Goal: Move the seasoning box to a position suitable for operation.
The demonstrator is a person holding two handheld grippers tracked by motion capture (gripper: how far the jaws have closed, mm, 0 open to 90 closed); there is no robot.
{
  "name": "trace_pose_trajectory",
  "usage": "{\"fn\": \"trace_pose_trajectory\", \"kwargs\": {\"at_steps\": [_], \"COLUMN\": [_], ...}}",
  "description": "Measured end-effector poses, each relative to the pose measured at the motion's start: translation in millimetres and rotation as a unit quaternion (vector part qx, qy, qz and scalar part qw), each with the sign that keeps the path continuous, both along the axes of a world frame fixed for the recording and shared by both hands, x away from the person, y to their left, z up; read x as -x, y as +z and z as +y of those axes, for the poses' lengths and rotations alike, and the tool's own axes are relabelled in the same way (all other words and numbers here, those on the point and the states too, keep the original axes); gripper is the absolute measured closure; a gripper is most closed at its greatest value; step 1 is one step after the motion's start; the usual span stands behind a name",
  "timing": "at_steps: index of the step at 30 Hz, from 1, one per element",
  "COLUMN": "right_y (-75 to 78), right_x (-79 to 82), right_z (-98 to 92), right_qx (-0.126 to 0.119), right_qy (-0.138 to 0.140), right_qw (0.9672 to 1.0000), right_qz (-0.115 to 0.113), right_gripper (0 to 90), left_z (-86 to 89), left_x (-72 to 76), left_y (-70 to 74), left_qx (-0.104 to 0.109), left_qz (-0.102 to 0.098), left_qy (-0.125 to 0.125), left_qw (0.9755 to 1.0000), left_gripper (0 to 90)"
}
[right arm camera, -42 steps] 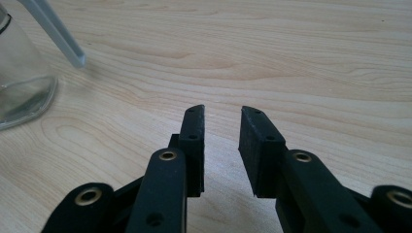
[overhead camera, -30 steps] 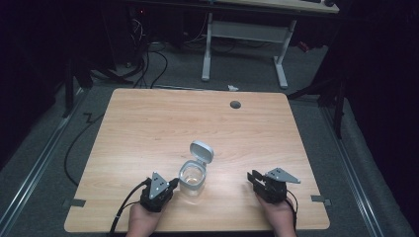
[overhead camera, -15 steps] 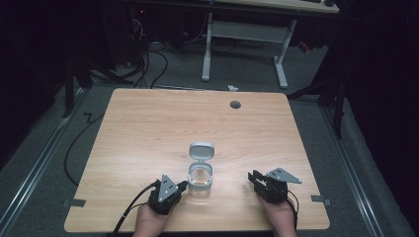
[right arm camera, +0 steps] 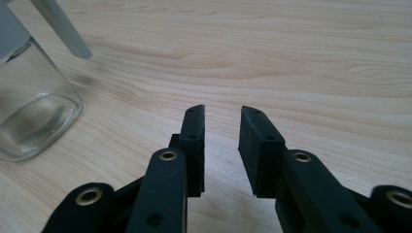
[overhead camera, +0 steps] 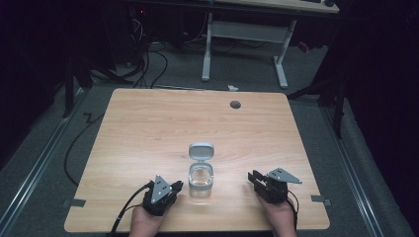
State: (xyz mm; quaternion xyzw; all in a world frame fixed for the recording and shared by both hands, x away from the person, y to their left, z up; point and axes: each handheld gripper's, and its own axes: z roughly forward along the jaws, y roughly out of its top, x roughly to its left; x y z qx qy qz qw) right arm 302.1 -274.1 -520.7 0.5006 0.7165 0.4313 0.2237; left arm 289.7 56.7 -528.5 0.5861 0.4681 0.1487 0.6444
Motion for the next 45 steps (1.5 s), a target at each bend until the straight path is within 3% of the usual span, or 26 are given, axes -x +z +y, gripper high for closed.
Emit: {"fn": "trace_pose_trajectory", "kwargs": {"at_steps": [4, 7, 13, 23, 26, 31, 34, 42, 45], "right_y": [1.6, 3.8, 13.4, 12.7, 13.6, 21.0, 28.0, 35.9, 41.7], "right_x": [-1.0, -3.4, -14.0, -27.9, -32.9, -38.3, -45.3, -57.9, -64.9], "right_z": [4.2, 10.7, 27.7, 35.9, 38.1, 43.9, 50.7, 65.0, 76.5], "right_qx": [-0.001, 0.000, 0.009, 0.005, 0.001, 0.002, 0.001, 0.001, 0.008], "right_qy": [0.005, 0.011, 0.033, 0.040, 0.042, 0.049, 0.057, 0.065, 0.072], "right_qw": [1.0000, 0.9999, 0.9993, 0.9991, 0.9991, 0.9987, 0.9981, 0.9973, 0.9965], "right_qz": [-0.003, -0.002, -0.019, -0.011, -0.011, -0.016, -0.023, -0.033, -0.043], "right_gripper": [78.0, 81.1, 85.8, 87.6, 89.5, 90.0, 90.0, 90.0, 90.0], "left_z": [0.9, 2.3, 10.3, 11.7, 12.1, 9.3, 4.3, -7.0, -14.2], "left_x": [2.9, 4.6, 10.8, 19.9, 22.3, 28.6, 34.0, 35.7, 35.3], "left_y": [-2.3, -3.4, -2.9, -1.0, 0.1, -0.2, -1.1, -2.4, -2.3], "left_qx": [-0.001, 0.002, 0.012, 0.015, 0.024, 0.028, 0.031, 0.022, 0.021], "left_qz": [0.005, 0.005, 0.010, 0.010, 0.014, 0.018, 0.022, 0.028, 0.032], "left_qy": [-0.003, -0.002, 0.008, -0.003, -0.004, -0.016, -0.028, -0.038, -0.055], "left_qw": [1.0000, 1.0000, 0.9998, 0.9998, 0.9996, 0.9993, 0.9989, 0.9986, 0.9977], "left_gripper": [83.0, 76.7, 70.3, 60.7, 59.8, 64.7, 73.3, 84.2, 87.6]}}
